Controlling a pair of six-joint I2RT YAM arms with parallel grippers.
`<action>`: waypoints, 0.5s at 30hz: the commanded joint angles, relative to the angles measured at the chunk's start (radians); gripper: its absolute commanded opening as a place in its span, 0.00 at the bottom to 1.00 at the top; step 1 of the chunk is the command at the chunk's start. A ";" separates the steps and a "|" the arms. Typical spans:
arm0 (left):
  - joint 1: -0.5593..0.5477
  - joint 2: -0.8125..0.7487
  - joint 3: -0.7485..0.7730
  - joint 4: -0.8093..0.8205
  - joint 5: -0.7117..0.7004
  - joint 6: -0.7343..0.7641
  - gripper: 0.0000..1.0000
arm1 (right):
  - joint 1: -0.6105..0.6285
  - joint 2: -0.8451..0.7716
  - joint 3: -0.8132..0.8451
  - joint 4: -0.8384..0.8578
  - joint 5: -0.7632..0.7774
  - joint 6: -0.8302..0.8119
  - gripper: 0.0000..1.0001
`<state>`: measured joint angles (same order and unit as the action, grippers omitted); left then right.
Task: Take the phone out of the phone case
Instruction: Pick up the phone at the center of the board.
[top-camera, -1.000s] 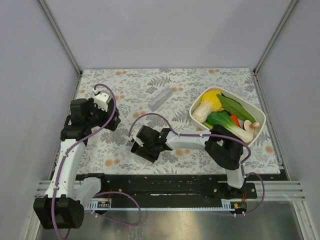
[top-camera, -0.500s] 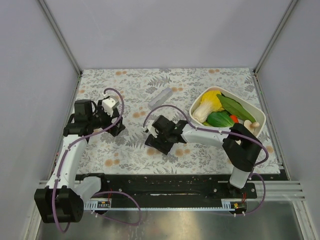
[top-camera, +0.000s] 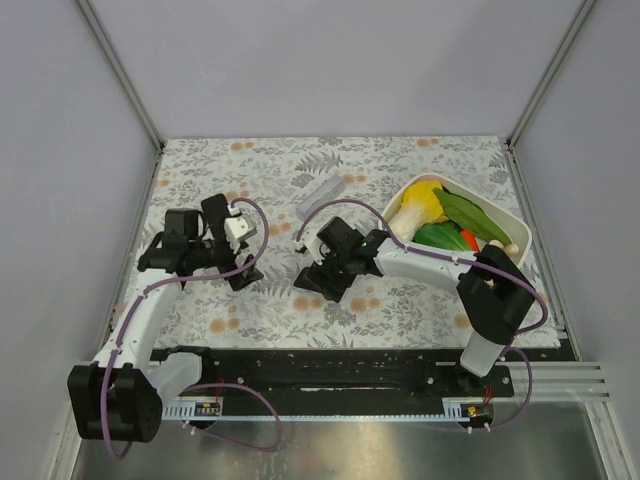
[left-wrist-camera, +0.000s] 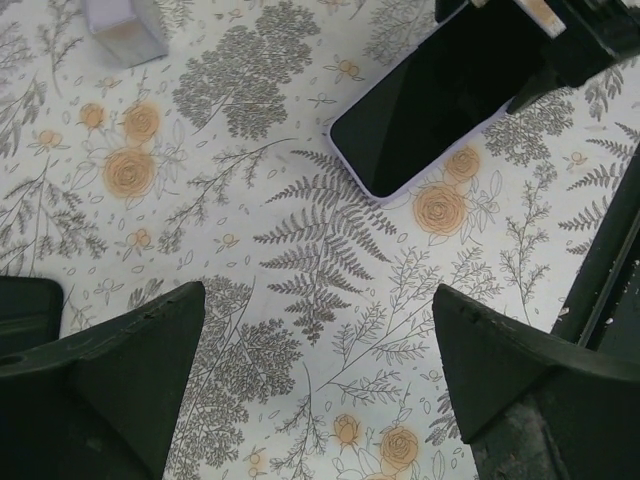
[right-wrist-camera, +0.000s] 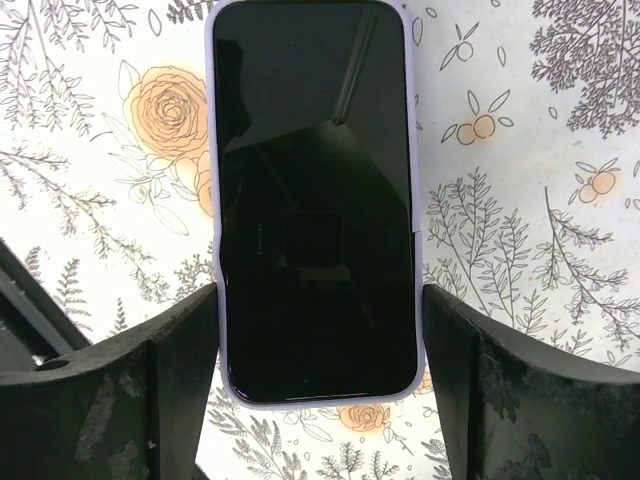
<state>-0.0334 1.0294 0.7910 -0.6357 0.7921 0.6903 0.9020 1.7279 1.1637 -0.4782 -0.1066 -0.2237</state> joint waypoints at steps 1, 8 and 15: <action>-0.043 -0.022 -0.038 0.051 0.078 0.097 0.99 | -0.043 -0.071 0.042 -0.014 -0.126 0.023 0.00; -0.183 -0.011 -0.078 0.151 -0.014 0.080 0.99 | -0.106 -0.033 0.076 -0.039 -0.255 0.083 0.00; -0.367 0.040 -0.113 0.310 -0.175 0.066 0.99 | -0.146 0.013 0.100 -0.046 -0.330 0.116 0.00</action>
<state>-0.3252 1.0332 0.6910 -0.4706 0.7113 0.7403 0.7784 1.7306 1.2034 -0.5423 -0.3443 -0.1406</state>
